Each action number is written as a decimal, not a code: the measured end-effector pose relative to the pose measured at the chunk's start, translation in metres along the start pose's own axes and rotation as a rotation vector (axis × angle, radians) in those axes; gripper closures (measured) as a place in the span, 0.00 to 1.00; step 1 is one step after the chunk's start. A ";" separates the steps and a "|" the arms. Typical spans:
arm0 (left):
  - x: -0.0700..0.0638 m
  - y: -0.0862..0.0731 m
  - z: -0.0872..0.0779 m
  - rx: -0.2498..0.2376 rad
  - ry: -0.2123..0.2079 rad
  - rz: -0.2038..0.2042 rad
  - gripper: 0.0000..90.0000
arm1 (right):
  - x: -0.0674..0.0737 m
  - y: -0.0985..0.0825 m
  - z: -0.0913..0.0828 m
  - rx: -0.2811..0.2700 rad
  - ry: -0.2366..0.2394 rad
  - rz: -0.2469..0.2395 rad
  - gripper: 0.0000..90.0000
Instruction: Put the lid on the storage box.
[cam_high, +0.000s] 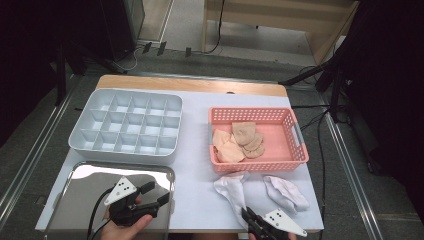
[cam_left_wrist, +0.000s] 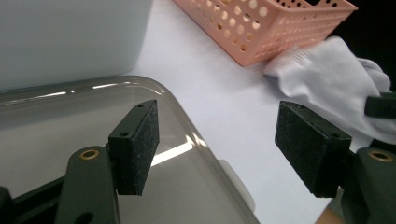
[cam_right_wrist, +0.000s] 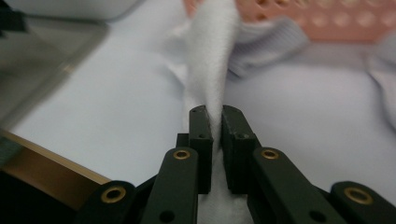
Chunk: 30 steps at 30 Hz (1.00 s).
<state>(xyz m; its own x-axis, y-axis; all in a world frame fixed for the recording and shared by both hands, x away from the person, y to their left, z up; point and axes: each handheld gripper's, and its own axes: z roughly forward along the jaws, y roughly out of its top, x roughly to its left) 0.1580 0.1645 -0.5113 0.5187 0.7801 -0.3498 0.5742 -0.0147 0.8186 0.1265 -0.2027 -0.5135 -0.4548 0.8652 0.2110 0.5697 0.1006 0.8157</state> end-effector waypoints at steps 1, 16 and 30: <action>-0.002 -0.001 0.001 0.006 -0.007 0.008 0.35 | 0.007 0.005 0.002 -0.011 0.016 0.003 0.93; -0.021 -0.008 0.014 0.053 -0.074 0.035 0.37 | 0.050 0.041 0.073 -0.076 0.263 0.019 0.73; -0.042 -0.010 0.032 0.053 -0.083 0.071 0.37 | -0.028 0.029 0.056 -0.087 -0.100 0.170 0.59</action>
<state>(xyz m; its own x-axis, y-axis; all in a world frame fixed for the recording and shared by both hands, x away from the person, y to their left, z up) 0.1507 0.1117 -0.5194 0.6086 0.7216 -0.3299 0.5657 -0.1030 0.8181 0.1946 -0.1963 -0.5256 -0.2850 0.9109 0.2985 0.5691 -0.0898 0.8173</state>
